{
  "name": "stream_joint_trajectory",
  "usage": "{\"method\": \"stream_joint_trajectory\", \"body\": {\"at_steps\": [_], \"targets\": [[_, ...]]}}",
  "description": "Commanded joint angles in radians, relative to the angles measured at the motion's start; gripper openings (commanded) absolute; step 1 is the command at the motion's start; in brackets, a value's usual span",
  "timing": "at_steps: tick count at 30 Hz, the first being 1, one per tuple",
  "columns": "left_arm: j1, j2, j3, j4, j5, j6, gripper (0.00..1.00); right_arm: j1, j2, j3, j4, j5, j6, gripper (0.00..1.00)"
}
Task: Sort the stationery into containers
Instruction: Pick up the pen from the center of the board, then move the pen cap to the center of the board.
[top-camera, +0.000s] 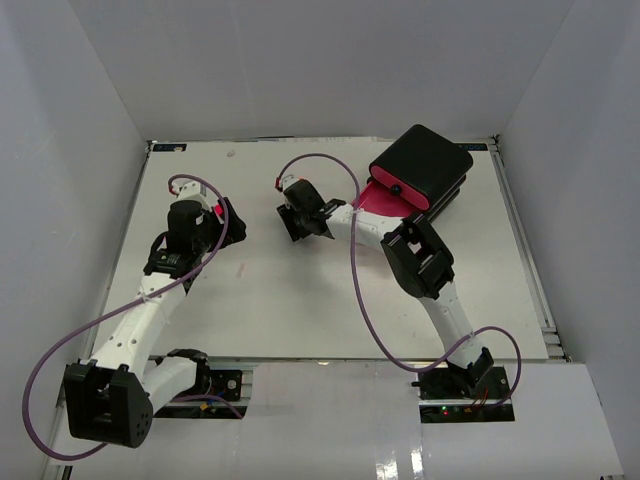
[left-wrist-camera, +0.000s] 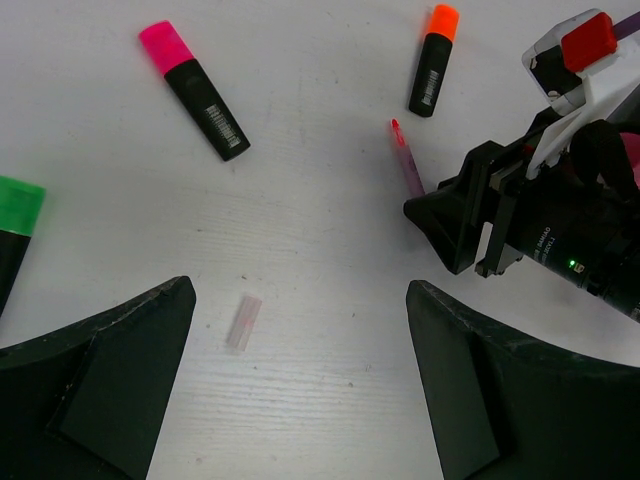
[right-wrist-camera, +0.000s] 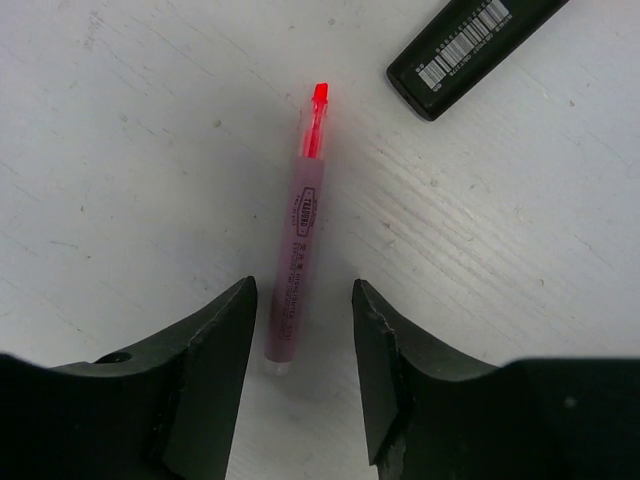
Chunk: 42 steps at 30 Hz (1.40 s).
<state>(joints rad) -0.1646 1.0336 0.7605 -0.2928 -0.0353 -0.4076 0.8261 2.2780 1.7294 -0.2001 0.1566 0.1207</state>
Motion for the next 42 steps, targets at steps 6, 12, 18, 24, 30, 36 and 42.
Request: {"method": "stream_joint_trajectory", "body": {"at_steps": [6, 12, 18, 24, 30, 36, 42], "targets": [[0.007, 0.002, 0.002, -0.006, 0.018, 0.003, 0.98, 0.011, 0.031, 0.021, -0.004, 0.017, 0.004, 0.34], [0.008, 0.009, -0.003, -0.012, 0.018, -0.003, 0.98, 0.013, -0.067, -0.099, -0.01, 0.038, 0.01, 0.08], [0.007, 0.02, -0.038, -0.04, 0.058, -0.048, 0.98, 0.011, -0.283, -0.396, 0.043, 0.037, 0.023, 0.08], [0.005, -0.007, -0.118, -0.069, 0.179, -0.143, 0.9, 0.013, -0.538, -0.689, 0.136, 0.014, 0.036, 0.08], [-0.003, 0.031, -0.132, -0.109, 0.138, -0.151, 0.79, 0.011, -0.738, -0.87, 0.264, -0.04, 0.037, 0.08], [-0.015, 0.052, -0.161, -0.126, 0.153, -0.245, 0.67, 0.013, -0.862, -1.001, 0.336, -0.061, 0.01, 0.08], [-0.069, 0.068, -0.19, -0.088, 0.101, -0.37, 0.58, 0.01, -0.923, -1.087, 0.389, -0.048, -0.029, 0.08]]}}
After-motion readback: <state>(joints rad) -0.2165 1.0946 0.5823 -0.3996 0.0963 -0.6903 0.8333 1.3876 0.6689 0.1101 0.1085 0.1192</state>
